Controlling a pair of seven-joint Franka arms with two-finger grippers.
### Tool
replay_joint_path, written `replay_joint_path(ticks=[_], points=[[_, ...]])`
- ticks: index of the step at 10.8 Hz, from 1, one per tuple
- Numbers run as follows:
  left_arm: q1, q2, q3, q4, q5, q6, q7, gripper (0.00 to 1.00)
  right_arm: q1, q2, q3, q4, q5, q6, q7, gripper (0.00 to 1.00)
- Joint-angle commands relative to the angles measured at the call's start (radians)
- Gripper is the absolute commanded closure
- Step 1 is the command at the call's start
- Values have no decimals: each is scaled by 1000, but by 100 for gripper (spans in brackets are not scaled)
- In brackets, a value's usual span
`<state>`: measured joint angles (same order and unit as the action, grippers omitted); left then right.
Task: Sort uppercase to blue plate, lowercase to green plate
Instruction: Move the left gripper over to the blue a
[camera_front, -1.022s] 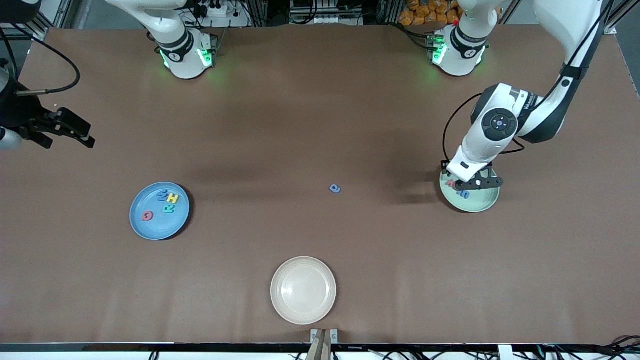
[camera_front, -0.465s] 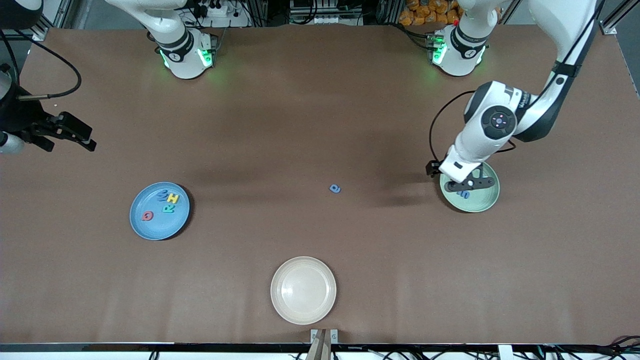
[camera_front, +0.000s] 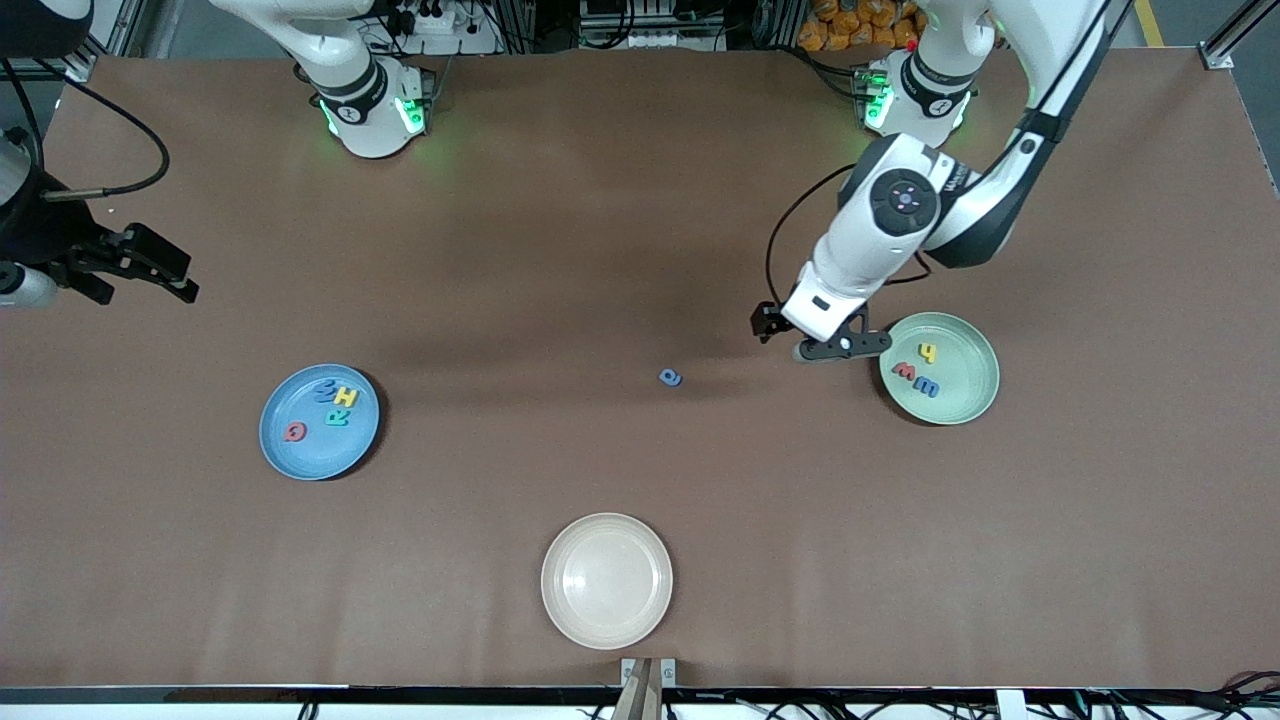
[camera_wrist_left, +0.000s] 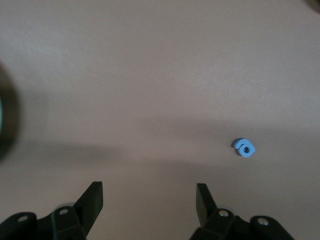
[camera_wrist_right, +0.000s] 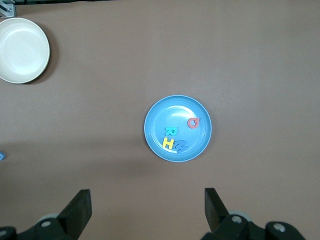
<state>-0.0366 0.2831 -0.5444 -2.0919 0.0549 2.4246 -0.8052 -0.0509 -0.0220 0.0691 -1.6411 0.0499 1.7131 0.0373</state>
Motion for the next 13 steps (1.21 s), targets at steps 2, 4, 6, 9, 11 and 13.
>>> replay_joint_path(ticks=[2, 4, 6, 9, 11, 13], points=[[-341, 114, 292, 123, -52, 5, -236, 15, 3, 4, -3, 15, 10, -10, -2, 0], [-529, 191, 449, 214, -144, 5, -384, 12, 3, 1, -2, 14, 8, -18, 1, 0], [-592, 243, 495, 269, -147, 5, -503, 11, 3, -3, -2, 15, 8, -18, 1, 0], [-638, 274, 538, 318, -148, 5, -583, 8, 3, -6, -2, 14, 8, -23, 1, 0], [-649, 303, 547, 335, -148, 5, -597, 8, 3, -9, -2, 14, 8, -24, 1, 0], [-689, 340, 580, 380, -148, 5, -638, 8, 2, -9, -2, 14, 8, -24, 1, 0]])
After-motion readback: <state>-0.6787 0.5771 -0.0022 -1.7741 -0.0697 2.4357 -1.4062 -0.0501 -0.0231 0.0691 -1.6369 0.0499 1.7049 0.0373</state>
